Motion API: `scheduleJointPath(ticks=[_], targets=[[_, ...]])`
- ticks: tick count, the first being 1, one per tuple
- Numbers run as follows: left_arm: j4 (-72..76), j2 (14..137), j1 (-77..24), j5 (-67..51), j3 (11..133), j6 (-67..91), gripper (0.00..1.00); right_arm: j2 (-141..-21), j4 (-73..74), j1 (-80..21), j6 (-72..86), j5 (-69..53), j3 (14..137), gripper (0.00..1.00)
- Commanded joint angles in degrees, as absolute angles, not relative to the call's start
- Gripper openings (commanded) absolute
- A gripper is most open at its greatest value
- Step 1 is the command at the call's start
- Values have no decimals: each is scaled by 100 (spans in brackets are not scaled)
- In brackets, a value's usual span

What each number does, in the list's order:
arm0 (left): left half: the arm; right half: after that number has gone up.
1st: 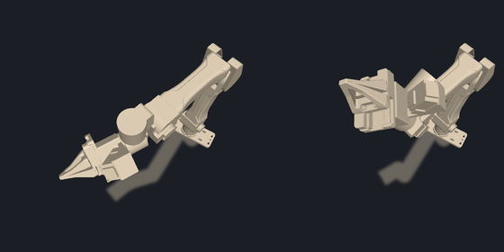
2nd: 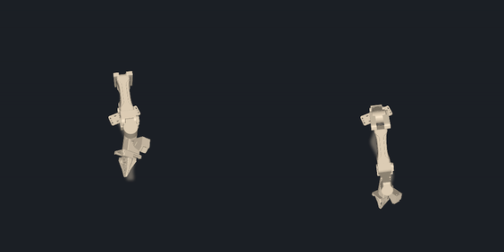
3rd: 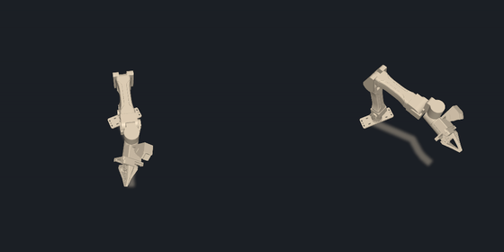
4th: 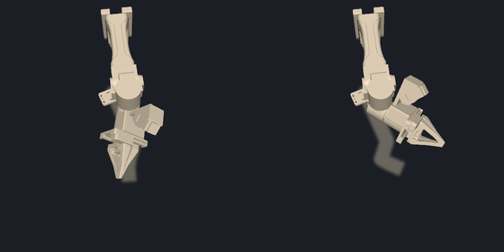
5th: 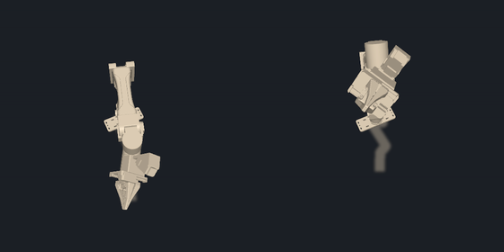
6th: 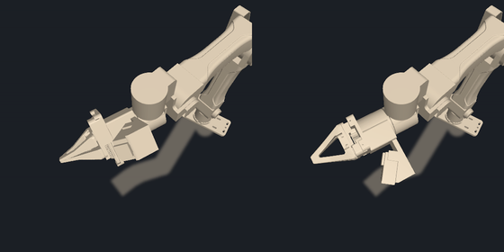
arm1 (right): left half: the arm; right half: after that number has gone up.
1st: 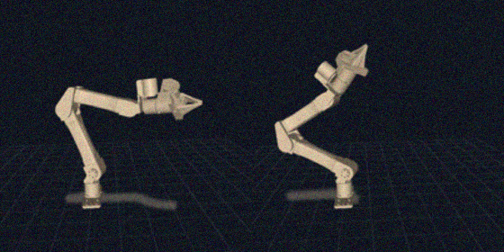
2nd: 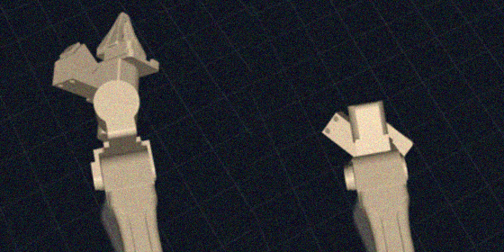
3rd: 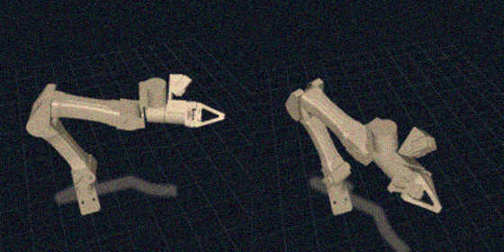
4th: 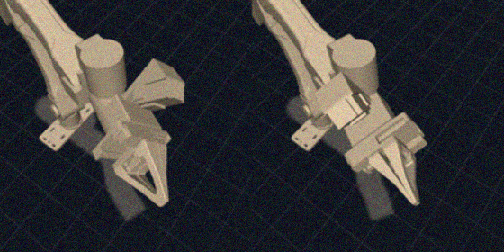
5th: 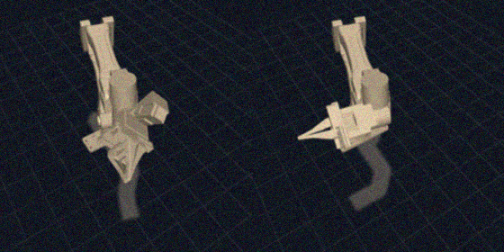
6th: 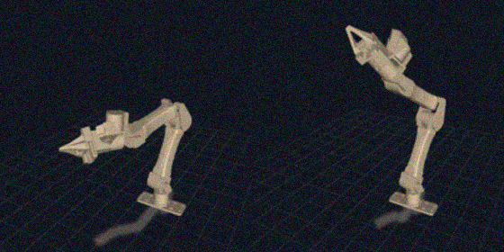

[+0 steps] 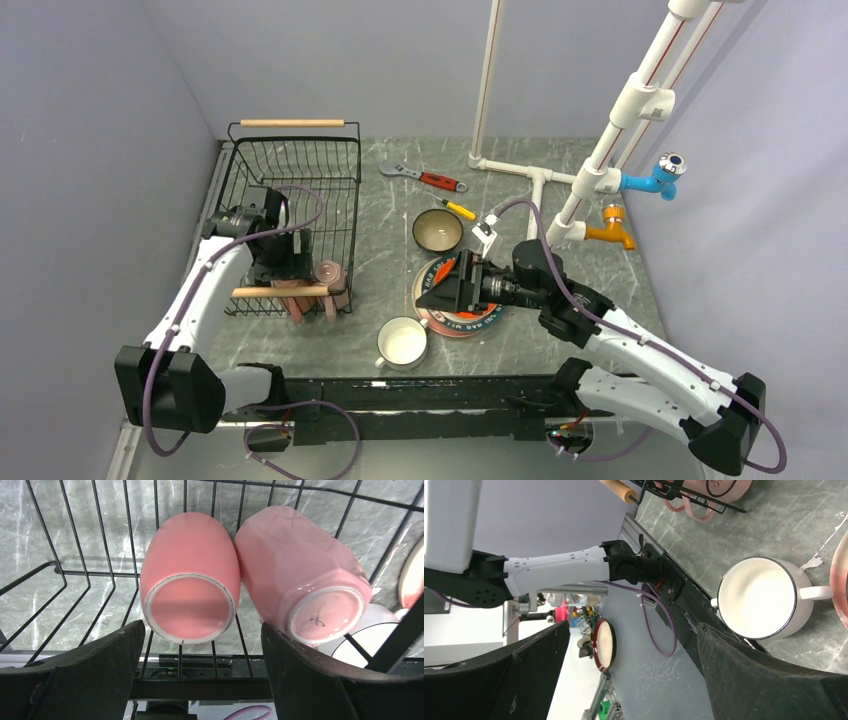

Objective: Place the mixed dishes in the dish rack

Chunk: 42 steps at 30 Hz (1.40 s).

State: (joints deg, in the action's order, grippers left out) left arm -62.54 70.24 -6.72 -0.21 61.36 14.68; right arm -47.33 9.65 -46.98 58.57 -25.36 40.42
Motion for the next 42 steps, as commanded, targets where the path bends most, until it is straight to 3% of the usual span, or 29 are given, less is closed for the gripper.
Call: scheduleJointPath(ticks=[1,3,10,16,22,31,34,37,42], targets=[[-6303,6659,-668,-196,6603,1487,95,-4904,1220,-5115,5350,-2051,4518,99],[-6355,6511,-668,-145,6751,1475,99,-5070,1392,-5455,5239,-1722,4650,99],[-6559,5821,-668,-324,7561,1591,100,-5810,2008,-6669,4998,-360,5227,99],[-6128,5071,-668,-1757,7633,1711,99,-6566,2651,-7324,5213,935,5663,96],[-5782,4586,-684,-2786,7098,2017,99,-7621,3508,-7607,6722,2191,6268,91],[-6089,4288,-694,-2497,6783,1837,100,-9658,4612,-7844,8344,2782,7539,94],[-6315,4202,-694,-2484,6858,1679,100,-9960,4532,-7847,8568,2934,7570,91],[-6335,4071,-695,-2294,6836,1620,100,-10308,4214,-7841,8289,3001,7655,81],[-6469,4015,-694,-2189,6857,1465,99,-10927,4644,-7841,8350,3241,8158,78]])
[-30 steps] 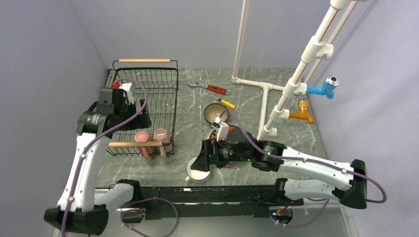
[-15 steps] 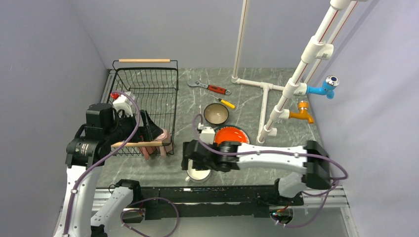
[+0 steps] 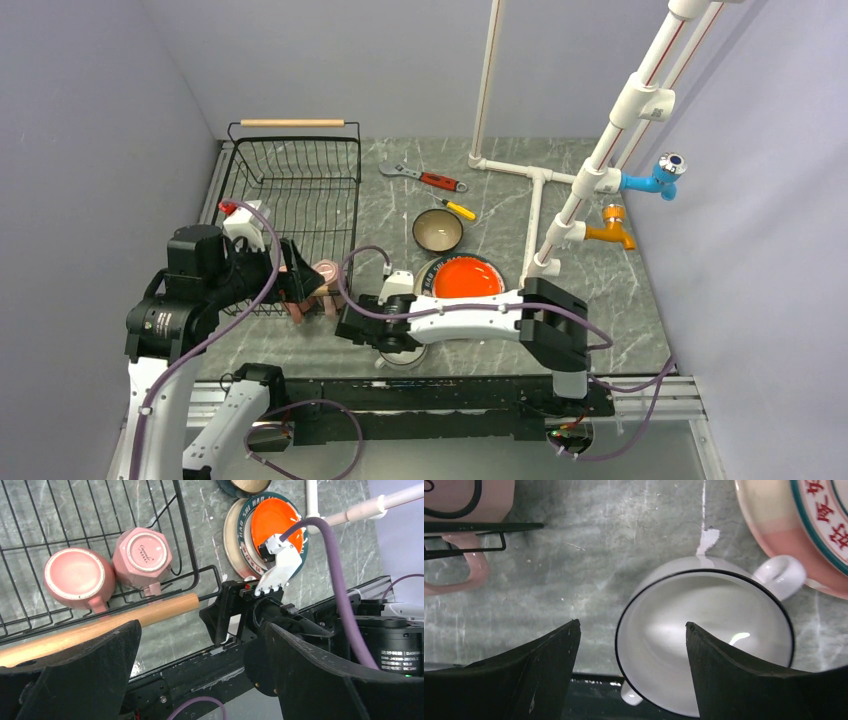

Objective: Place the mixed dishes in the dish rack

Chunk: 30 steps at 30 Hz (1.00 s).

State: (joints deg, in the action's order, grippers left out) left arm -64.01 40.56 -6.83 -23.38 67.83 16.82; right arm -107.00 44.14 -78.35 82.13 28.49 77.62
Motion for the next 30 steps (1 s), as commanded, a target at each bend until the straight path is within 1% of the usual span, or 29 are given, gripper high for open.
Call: scheduleJointPath(ticks=[1,4,6,9,11,15,17,20,23,30], targets=[[-6478,4002,-694,-2156,6859,1460,99,-10999,4566,-7838,8320,3255,8142,75],[-6542,3958,-694,-2149,6912,1386,99,-11179,4644,-7830,8390,3309,8208,70],[-6555,3947,-694,-2045,6957,1334,99,-11245,4606,-7828,8415,3309,8186,62],[-6609,3954,-693,-1935,7065,1311,99,-11255,4457,-7824,8418,3313,8044,53],[-6622,3951,-694,-1966,7120,1299,99,-11199,4383,-7833,8443,3320,7934,50],[-6539,3865,-695,-1988,7050,1342,99,-10933,3824,-7816,8214,3230,7524,31],[-6571,3870,-694,-2019,7049,1336,100,-10824,3742,-7800,8129,3220,7462,20],[-6506,3843,-694,-2007,6973,1389,99,-10709,3468,-7800,7913,3130,7322,7],[-6483,3872,-694,-2162,6990,1463,99,-10581,3567,-7776,7812,3127,7405,0],[-6186,3929,-697,-2604,6869,1714,99,-9863,2834,-7780,7160,2975,6987,0]])
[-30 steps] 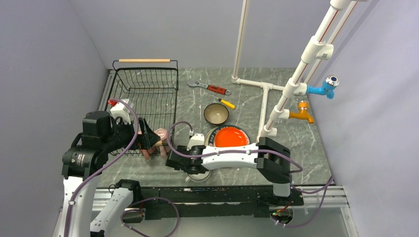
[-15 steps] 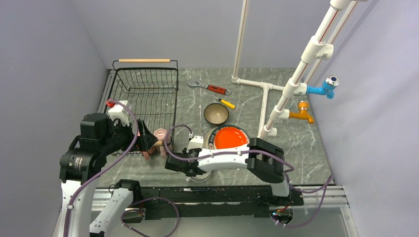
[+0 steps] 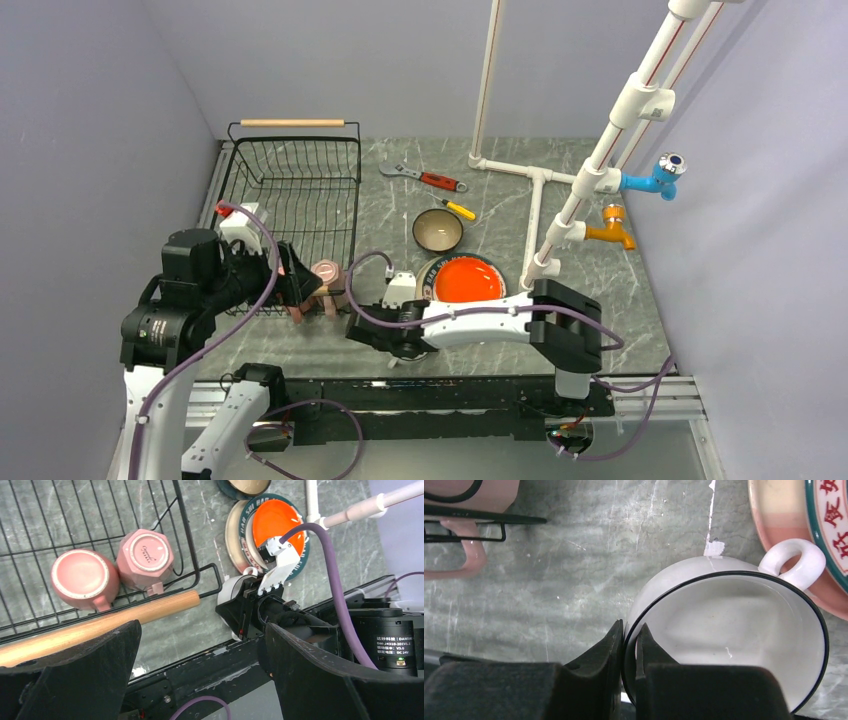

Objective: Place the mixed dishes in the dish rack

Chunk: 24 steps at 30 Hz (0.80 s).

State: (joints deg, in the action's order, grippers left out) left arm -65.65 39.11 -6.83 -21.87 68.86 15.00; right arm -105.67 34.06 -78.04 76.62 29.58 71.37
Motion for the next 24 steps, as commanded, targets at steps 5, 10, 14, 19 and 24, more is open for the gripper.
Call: scheduleJointPath(ticks=[5,10,14,19,24], targets=[[-6034,4073,-694,-2913,6844,1822,99,-9152,1582,-7784,6374,2361,6470,0],[-5738,4106,-697,-3333,6660,1995,99,-8435,404,-7777,5594,1497,6003,0],[-5335,4042,-694,-3927,6371,2219,100,-7997,-239,-7779,5294,930,5853,0],[-4648,3789,-694,-4536,6001,2635,99,-7486,-1319,-7788,5121,214,5629,0],[-3826,3435,-694,-4957,5901,3204,99,-7011,-2419,-7778,5177,35,5347,0]])
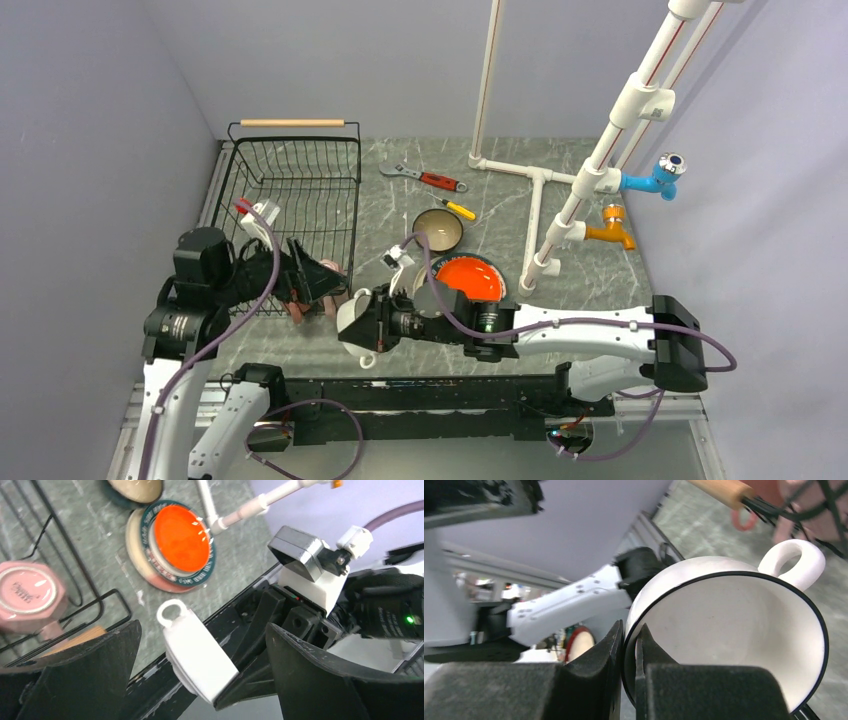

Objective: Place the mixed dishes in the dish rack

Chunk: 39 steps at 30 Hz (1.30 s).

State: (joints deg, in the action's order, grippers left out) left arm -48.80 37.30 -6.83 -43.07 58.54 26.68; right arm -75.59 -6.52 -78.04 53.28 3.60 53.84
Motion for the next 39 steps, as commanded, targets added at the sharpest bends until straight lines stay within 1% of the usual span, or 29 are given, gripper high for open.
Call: scheduleJointPath(ticks=[1,5,7,11,17,20,26,28,34,39], targets=[[-3639,3358,-693,-5037,5898,3347,99,-6965,-2673,-7779,5166,-83,5284,0],[-2799,3018,-690,-5210,5804,4116,99,-6768,-3698,-7786,5159,-366,5132,0],[-2590,2827,-694,-5091,5789,4448,99,-6757,-4360,-7779,5144,-533,5056,0],[-3005,2655,-694,-4541,5939,5000,100,-6733,-5025,-7779,5001,-640,5046,0],[-3695,2415,-694,-3998,6253,5712,99,-6655,-5568,-7771,4730,-569,5014,0],[-3458,2260,-694,-4109,6130,6114,99,-6625,-5692,-7760,4669,-583,5068,0],[-1929,2079,-694,-4919,5414,7018,99,-6708,-5965,-7669,4838,-683,5154,0],[-1828,2119,-694,-5093,5358,7064,99,-6767,-6053,-7637,4897,-736,5180,0],[-2702,2272,-694,-4972,5791,6388,99,-6769,-6153,-7554,5017,-863,5229,0],[-2849,2415,-695,-5091,5716,6412,99,-6899,-6362,-7507,5179,-1076,5317,0]])
